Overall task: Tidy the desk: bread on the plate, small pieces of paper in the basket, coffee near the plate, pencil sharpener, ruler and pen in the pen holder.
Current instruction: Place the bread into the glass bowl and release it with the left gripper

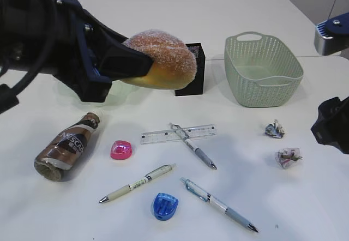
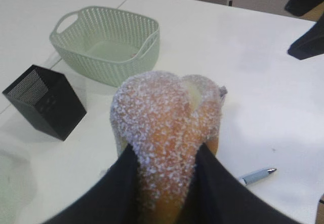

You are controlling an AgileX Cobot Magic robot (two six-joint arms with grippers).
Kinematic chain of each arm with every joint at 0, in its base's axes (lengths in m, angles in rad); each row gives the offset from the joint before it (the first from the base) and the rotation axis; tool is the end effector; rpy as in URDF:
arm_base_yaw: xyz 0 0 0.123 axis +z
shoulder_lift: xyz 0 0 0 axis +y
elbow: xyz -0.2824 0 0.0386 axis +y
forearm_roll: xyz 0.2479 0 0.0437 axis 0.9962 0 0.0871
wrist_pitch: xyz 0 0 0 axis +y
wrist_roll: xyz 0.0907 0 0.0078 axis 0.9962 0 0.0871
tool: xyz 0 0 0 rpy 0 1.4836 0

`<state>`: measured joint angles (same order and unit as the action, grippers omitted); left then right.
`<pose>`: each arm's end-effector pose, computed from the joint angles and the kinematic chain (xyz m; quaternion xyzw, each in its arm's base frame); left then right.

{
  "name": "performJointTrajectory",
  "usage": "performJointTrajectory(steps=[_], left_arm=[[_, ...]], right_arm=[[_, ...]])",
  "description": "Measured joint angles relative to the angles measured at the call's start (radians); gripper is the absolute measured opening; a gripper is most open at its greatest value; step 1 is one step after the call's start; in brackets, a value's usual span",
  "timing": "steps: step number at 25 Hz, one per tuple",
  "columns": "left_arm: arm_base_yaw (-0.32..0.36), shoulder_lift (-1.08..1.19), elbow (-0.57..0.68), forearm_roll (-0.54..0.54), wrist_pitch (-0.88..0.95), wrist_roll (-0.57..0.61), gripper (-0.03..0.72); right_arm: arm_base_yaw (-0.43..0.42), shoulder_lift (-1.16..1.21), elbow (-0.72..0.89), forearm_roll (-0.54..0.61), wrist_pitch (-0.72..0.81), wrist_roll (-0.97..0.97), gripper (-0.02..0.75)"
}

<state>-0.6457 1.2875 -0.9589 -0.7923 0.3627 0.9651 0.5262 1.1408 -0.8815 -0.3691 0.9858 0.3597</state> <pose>0.2130 -0.1893 0.3239 0.4118 0.7504 -0.2170 0.4692 0.1914 0.0795 0.2961 -0.1476 0.9532 -0.0677 0.2551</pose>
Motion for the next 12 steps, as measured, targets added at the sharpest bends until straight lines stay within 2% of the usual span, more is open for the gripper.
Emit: performJointTrajectory(steps=[12], left_arm=[[0.268, 0.083, 0.0, -0.121, -0.119, -0.018, 0.188]], right_arm=[[0.0, 0.068, 0.0, -0.032, -0.031, 0.0, 0.587]])
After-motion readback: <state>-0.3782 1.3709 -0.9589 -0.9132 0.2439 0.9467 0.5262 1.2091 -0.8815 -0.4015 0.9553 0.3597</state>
